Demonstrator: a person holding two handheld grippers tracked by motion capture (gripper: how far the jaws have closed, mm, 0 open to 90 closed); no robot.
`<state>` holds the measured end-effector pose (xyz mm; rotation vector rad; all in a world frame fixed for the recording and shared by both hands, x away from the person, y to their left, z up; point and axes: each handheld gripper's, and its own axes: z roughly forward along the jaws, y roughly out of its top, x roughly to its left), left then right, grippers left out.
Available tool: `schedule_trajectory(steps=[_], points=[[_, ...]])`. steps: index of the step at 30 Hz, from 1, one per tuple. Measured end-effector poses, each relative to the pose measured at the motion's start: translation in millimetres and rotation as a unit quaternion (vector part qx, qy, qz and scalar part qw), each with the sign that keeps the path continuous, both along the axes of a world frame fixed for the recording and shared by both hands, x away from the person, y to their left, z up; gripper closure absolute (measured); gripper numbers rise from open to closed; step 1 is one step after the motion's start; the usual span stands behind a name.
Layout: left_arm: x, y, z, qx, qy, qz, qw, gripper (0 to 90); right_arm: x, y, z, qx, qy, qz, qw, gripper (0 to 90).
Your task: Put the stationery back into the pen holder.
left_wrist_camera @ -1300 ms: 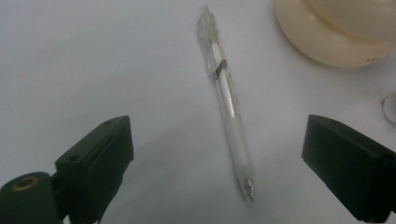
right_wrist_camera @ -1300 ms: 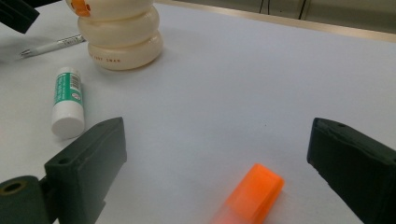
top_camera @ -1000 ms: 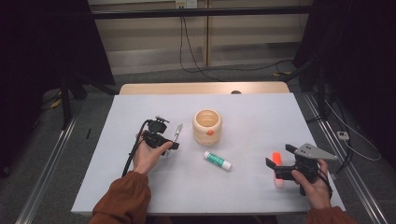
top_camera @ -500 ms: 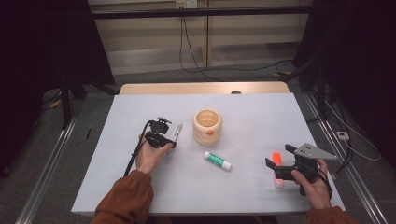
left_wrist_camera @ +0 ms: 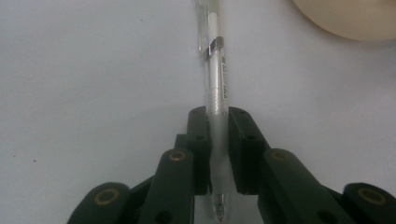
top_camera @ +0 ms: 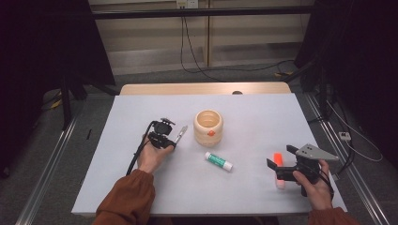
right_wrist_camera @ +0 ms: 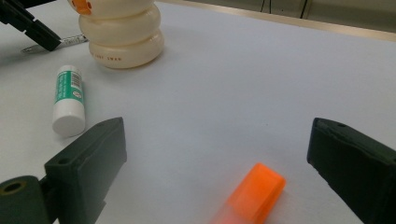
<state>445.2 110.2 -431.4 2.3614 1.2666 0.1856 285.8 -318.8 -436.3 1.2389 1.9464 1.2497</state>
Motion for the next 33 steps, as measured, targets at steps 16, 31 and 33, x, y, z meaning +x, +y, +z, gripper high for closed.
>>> schedule_trajectory(steps=[16, 31, 33], points=[[1.2, 17.8, 4.5, -0.03, -0.005, -0.002, 0.9995, 80.3, -0.4, -0.2, 0.3, 0.001, -0.002, 0.002, 1.0, 4.3], [-15.3, 50.9, 32.8, -0.082, -0.059, -0.01, 0.9948, 80.3, 0.3, -0.1, 0.0, 0.0, -0.001, 0.002, 1.0, 4.3], [-19.5, 51.9, 34.9, -0.084, -0.067, -0.021, 0.994, 80.3, 0.5, 0.1, 0.0, 0.002, -0.001, 0.002, 1.0, 4.3]])
